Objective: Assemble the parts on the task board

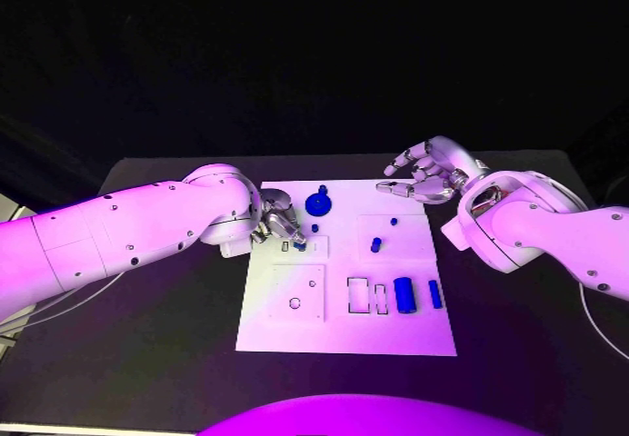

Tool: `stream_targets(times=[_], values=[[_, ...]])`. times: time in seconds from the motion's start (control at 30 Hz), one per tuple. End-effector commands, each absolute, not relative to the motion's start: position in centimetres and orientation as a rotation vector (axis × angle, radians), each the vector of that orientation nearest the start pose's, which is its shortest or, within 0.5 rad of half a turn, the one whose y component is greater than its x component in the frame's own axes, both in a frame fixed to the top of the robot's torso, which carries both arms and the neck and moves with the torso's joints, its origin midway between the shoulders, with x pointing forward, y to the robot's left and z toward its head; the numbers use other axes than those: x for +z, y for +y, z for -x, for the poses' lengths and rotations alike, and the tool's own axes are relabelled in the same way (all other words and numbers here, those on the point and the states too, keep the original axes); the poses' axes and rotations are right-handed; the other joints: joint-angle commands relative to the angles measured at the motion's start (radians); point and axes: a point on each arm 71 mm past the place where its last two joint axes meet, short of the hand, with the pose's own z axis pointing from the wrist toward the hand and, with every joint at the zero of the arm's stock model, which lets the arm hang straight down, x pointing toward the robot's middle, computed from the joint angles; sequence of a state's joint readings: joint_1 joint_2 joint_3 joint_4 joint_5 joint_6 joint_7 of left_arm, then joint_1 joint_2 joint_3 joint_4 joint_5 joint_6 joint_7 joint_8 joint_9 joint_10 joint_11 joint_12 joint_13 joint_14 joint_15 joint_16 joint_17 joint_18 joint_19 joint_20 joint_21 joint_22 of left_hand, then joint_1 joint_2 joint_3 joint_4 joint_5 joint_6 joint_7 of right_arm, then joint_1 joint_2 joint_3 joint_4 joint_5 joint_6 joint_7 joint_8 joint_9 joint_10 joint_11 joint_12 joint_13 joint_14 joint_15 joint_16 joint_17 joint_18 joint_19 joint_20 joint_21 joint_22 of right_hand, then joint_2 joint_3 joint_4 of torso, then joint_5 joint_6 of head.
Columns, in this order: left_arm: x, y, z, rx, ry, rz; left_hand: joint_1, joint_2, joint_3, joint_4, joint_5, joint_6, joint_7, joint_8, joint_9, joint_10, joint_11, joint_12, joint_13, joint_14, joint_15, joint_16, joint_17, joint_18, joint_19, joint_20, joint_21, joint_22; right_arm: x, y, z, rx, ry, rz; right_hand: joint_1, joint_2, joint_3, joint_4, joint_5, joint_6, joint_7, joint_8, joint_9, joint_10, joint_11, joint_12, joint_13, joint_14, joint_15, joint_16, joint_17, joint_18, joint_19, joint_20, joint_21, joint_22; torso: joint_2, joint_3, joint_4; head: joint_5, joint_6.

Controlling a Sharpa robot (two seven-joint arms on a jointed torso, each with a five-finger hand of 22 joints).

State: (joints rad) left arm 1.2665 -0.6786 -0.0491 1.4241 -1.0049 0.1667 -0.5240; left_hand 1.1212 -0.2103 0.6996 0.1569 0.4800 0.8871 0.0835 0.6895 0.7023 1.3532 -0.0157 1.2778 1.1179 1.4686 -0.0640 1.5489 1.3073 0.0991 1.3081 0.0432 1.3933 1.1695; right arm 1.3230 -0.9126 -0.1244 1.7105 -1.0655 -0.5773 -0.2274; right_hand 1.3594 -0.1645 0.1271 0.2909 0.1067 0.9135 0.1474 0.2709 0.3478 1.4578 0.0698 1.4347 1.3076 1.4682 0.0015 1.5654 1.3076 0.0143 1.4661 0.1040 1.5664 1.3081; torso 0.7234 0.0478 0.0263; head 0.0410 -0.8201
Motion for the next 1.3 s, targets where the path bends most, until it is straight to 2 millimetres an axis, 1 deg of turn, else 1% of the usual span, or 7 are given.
stream_targets(times=[0.03, 0.2, 0.43, 0.97, 1.1, 1.3], values=[[-20.73, 15.85, -49.71, -0.487, 2.364, 0.125, 0.003, 0.009, 0.193, -0.197, 0.004, 0.025, -0.02, 0.003, 0.001, 0.008, 0.002, 0.003, 0.001, 0.089, -0.007, 0.003, 0.216, -0.01, 0.006, 0.0, 0.005, 0.001, -14.26, -19.82, -46.42, 0.782, 1.591, -0.306, -0.001, 0.006, 0.0, 0.0, 0.003, -0.007, -0.001, 0.007, 0.001, 0.0, -0.004, 0.0, 0.155, 0.101, -0.008, 0.002, 0.256, -0.014, 0.105, -0.006, 0.004, 0.263, 0.0, 0.0007, 0.0, -0.001, -0.002], [-20.76, 15.86, -49.68, -0.485, 2.368, 0.123, 0.002, 0.009, 0.193, -0.197, 0.005, 0.026, -0.02, 0.003, 0.002, 0.008, 0.001, 0.003, 0.001, 0.089, -0.007, 0.003, 0.217, -0.01, 0.006, -0.001, 0.005, 0.001, -14.27, -19.83, -46.43, 0.782, 1.592, -0.306, -0.001, 0.007, 0.0, 0.0, 0.004, -0.008, -0.001, 0.008, 0.001, 0.0, -0.004, 0.001, 0.155, 0.101, -0.008, 0.002, 0.256, -0.014, 0.105, -0.006, 0.004, 0.263, -0.001, 0.0013, -0.0011, 0.001, -0.002], [-20.78, 15.93, -49.68, -0.482, 2.372, 0.122, 0.002, 0.009, 0.193, -0.197, 0.005, 0.026, -0.02, 0.003, 0.002, 0.008, 0.001, 0.003, 0.001, 0.089, -0.007, 0.003, 0.217, -0.01, 0.006, -0.001, 0.005, 0.001, -14.28, -19.85, -46.43, 0.781, 1.592, -0.306, -0.001, 0.007, 0.0, 0.0, 0.004, -0.008, -0.001, 0.008, 0.001, 0.0, -0.004, 0.001, 0.155, 0.101, -0.008, 0.002, 0.256, -0.014, 0.105, -0.006, 0.004, 0.263, -0.001, 0.0017, -0.0005, 0.002, -0.005], [-20.88, 15.93, -49.66, -0.477, 2.393, 0.105, 0.002, 0.008, 0.194, -0.198, 0.008, 0.027, -0.021, 0.002, 0.003, 0.009, 0.001, 0.003, 0.001, 0.089, -0.007, 0.004, 0.219, -0.011, 0.008, -0.001, 0.006, 0.004, -14.31, -19.85, -46.44, 0.781, 1.593, -0.306, -0.001, 0.007, 0.0, 0.0, 0.004, -0.008, -0.001, 0.008, 0.001, 0.0, -0.004, 0.001, 0.155, 0.101, -0.008, 0.002, 0.256, -0.014, 0.105, -0.006, 0.004, 0.263, 0.0, 0.0007, -0.0004, 0.0, -0.007], [-20.9, 15.84, -49.65, -0.477, 2.398, 0.1, 0.002, 0.007, 0.195, -0.199, 0.009, 0.027, -0.021, 0.002, 0.004, 0.009, 0.0, 0.003, 0.001, 0.089, -0.007, 0.004, 0.217, -0.01, 0.007, -0.001, 0.006, 0.002, -14.32, -19.86, -46.45, 0.78, 1.593, -0.307, -0.001, 0.007, 0.0, 0.0, 0.004, -0.008, -0.001, 0.008, 0.001, 0.0, -0.004, 0.001, 0.155, 0.101, -0.008, 0.002, 0.256, -0.014, 0.105, -0.006, 0.004, 0.263, 0.0, 0.0013, 0.0003, 0.001, -0.009], [-20.96, 15.66, -49.57, -0.476, 2.411, 0.087, 0.002, 0.007, 0.195, -0.199, 0.009, 0.027, -0.021, 0.002, 0.004, 0.009, 0.0, 0.003, 0.001, 0.089, -0.007, 0.004, 0.217, -0.01, 0.007, -0.001, 0.006, 0.002, -14.32, -19.89, -46.47, 0.779, 1.593, -0.308, -0.001, 0.007, 0.0, 0.0, 0.005, -0.009, -0.001, 0.01, 0.001, 0.001, -0.004, 0.001, 0.155, 0.101, -0.008, 0.002, 0.256, -0.014, 0.105, -0.006, 0.004, 0.263, 0.0, 0.0011, 0.0005, 0.001, -0.012]])
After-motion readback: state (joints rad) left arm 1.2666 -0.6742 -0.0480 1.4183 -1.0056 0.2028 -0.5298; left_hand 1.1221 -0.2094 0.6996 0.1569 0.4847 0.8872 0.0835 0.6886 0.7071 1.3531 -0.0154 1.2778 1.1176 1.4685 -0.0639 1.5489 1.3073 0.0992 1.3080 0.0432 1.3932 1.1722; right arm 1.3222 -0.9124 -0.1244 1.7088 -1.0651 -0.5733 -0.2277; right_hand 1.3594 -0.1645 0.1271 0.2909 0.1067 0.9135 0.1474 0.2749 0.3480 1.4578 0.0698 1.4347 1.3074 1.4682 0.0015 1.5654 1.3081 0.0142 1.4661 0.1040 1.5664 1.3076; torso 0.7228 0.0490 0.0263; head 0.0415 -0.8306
